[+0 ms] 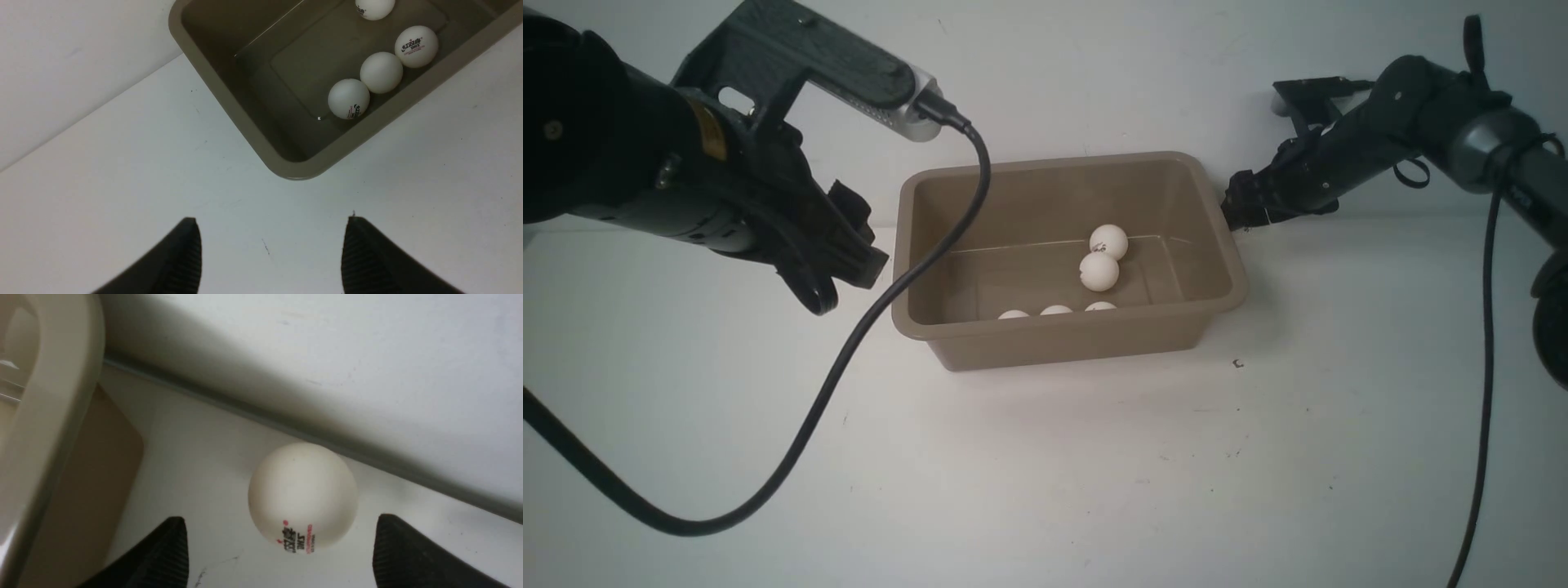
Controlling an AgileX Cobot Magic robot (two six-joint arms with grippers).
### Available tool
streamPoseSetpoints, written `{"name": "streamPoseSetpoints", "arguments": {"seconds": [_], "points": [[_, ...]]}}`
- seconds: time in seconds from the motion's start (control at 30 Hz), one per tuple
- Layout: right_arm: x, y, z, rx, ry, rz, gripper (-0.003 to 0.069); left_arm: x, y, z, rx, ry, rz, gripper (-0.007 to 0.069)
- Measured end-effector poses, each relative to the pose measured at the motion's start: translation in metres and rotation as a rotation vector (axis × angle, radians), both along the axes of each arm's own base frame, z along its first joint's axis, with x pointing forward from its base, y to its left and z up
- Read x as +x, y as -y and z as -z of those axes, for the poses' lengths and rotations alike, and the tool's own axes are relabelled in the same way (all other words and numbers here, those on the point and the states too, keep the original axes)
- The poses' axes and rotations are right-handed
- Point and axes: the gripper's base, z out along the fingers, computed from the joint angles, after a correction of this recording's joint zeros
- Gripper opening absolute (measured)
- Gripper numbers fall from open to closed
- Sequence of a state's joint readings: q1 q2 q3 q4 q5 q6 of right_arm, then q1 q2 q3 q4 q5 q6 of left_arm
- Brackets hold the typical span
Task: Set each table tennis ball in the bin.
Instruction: Use the right arm to clamp the table tennis ball closest to it
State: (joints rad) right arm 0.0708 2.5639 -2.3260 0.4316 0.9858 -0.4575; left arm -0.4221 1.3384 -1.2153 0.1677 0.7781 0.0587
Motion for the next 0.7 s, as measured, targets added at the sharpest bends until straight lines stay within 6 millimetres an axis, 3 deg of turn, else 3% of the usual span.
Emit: {"name": "streamPoseSetpoints", "arguments": {"seconds": [0.7], "points": [[0.0002, 0.0001, -0.0021, 0.008, 0.002, 0.015, 0.0547, 0.0, -0.0001, 0.0, 0.001, 0.0, 0.0, 0.0415]]}}
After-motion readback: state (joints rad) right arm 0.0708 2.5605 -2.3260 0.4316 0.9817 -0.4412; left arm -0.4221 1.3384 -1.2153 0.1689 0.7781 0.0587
